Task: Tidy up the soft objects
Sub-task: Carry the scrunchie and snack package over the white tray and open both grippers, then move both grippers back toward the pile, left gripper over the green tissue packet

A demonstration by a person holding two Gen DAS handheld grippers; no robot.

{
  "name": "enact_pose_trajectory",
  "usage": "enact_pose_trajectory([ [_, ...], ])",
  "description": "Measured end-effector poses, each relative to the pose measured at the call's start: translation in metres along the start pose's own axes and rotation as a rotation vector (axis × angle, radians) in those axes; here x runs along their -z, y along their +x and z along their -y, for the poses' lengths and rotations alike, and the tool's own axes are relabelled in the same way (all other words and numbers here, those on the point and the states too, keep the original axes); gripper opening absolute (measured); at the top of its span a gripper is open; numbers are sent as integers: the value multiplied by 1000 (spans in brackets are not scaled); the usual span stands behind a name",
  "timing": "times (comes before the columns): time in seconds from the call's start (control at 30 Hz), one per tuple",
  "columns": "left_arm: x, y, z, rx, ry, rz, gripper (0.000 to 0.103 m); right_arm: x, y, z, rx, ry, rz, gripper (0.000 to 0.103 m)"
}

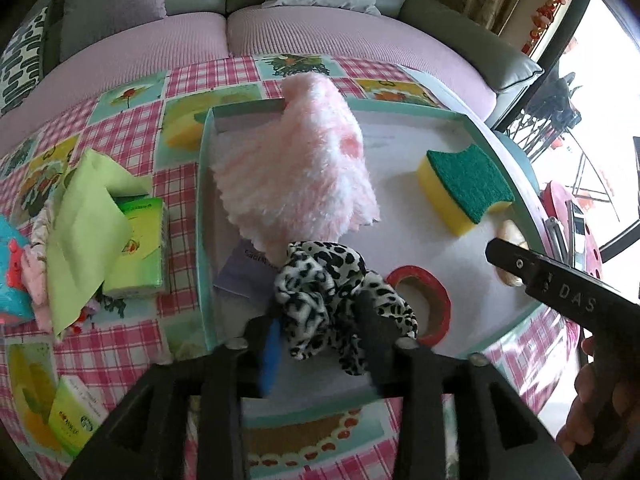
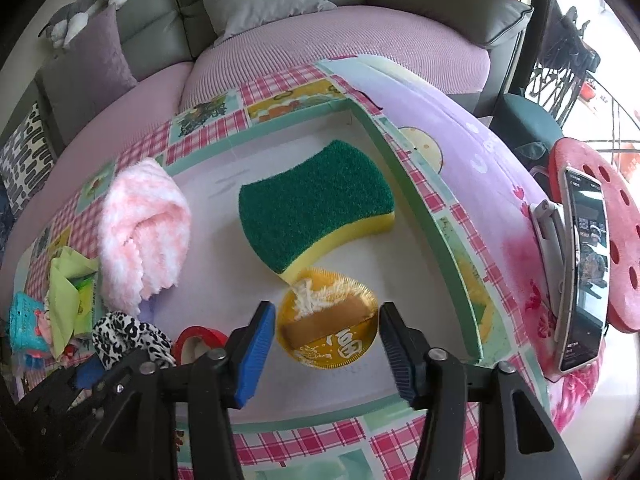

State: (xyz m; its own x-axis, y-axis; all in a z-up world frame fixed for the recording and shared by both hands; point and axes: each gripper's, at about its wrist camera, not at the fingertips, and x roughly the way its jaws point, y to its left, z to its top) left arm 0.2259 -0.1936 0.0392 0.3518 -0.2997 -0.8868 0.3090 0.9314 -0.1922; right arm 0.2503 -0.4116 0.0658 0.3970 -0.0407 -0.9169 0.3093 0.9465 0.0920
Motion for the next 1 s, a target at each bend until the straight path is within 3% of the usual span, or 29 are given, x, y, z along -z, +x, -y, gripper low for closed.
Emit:
enact_pose_trajectory([
  [0.1,0,-14,2,-3,0,30,55,-1,-7,3,2,9,14,76],
  [0.23,-3,-31,-4,-27,-12,86,60,-2,-18,6,4,22,46,95],
  [0.3,-4,-34,-11,-50,-31,102,81,-3,-22,6,6,22,60,102],
  [0.5,-2,-33,-47,-194,-130,150,96,-3,-20,-2,-11,-12,66,103],
  [1.0,11,-52,-103,-290,-310,190,96,3,-18,-58,-87,-156,70,103],
])
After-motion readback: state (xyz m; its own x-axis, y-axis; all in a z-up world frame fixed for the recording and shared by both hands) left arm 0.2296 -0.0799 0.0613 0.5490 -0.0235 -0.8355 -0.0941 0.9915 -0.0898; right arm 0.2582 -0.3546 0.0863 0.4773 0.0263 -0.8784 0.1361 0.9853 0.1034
